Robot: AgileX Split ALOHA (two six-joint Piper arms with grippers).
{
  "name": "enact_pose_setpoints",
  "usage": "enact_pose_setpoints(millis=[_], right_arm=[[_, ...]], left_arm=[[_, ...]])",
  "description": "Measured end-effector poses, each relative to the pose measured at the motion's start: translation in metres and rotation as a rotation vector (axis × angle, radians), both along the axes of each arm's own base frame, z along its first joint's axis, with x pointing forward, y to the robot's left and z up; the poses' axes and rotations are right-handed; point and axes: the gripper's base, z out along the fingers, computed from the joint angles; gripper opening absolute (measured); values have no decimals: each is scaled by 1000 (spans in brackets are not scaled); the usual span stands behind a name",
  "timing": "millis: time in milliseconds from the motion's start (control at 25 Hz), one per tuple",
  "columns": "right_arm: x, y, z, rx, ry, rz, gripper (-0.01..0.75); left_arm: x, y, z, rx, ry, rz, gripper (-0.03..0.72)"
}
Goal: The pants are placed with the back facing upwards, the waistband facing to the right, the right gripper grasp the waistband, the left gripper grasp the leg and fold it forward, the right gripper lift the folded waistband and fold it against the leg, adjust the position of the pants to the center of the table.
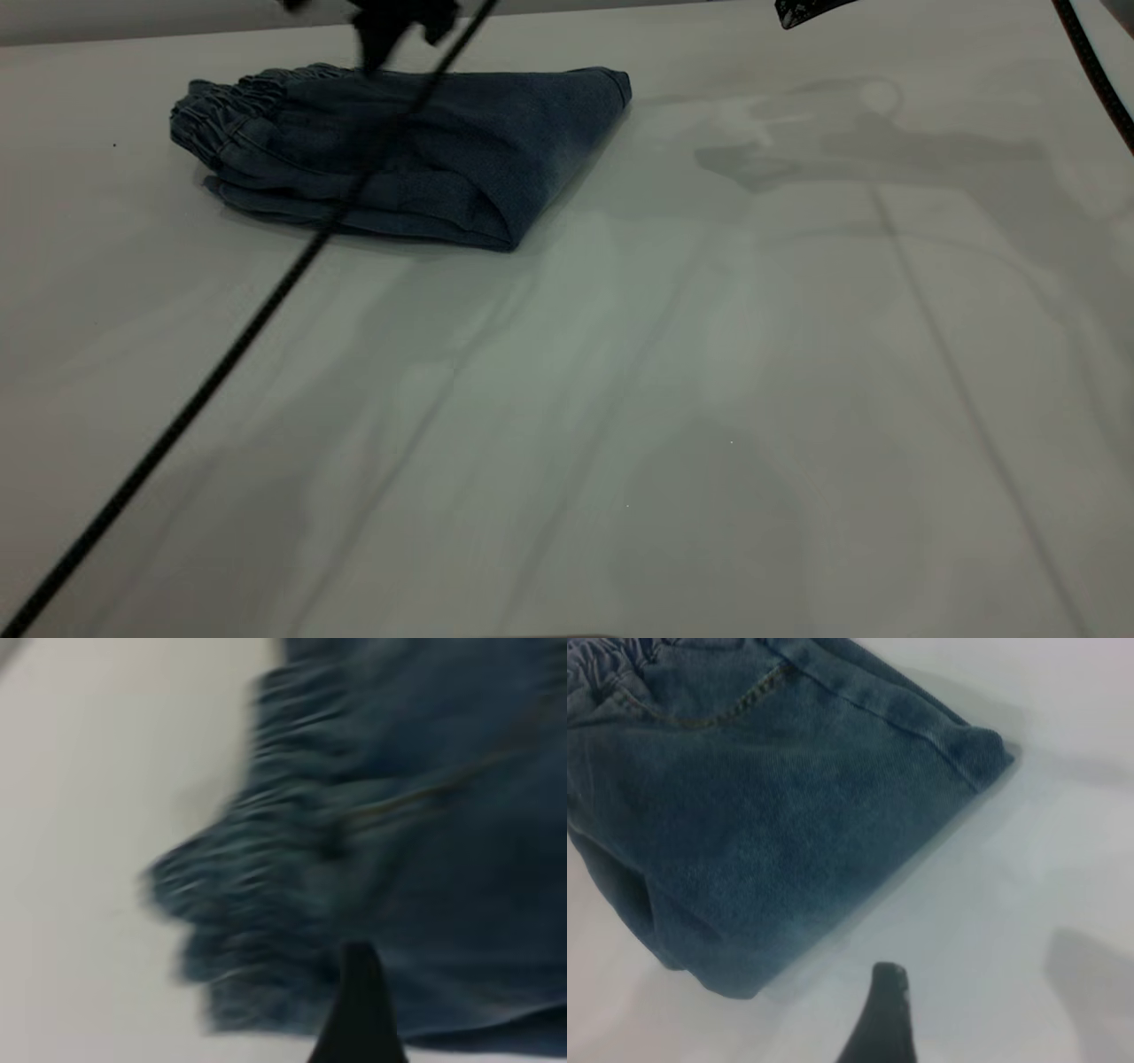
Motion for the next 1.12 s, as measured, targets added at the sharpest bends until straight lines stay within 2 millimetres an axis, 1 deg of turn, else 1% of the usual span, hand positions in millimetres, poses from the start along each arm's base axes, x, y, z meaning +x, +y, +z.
enact_pose_setpoints(millis=[120,200,280,440,560,680,880,1000,1120], right_arm=[[0,0,0,1,2,2,587],[-1,0,0,3,6,7,587],[-1,1,0,4,8,9,587],[-1,1,0,5,9,10,587],[-1,1,0,5,9,10,587],[-1,1,0,5,9,10,587],[-1,1,0,5,9,10,587],[-1,1,0,4,8,10,586],[-1,1,0,4,8,10,586]], left_arm=[[-2,-6,-2,-40,45,-79,517],[0,-1,-3,-49,58,-90,517],[7,14,-4,-58,66,-57,517],[23,59,-6,-126,108,49,517],[28,79,-11,-231,164,77,517],[31,82,-23,-288,205,17,517],[31,80,-59,-223,287,-162,517],[30,80,-77,-186,321,-245,517],[31,76,-82,-177,327,-273,517]])
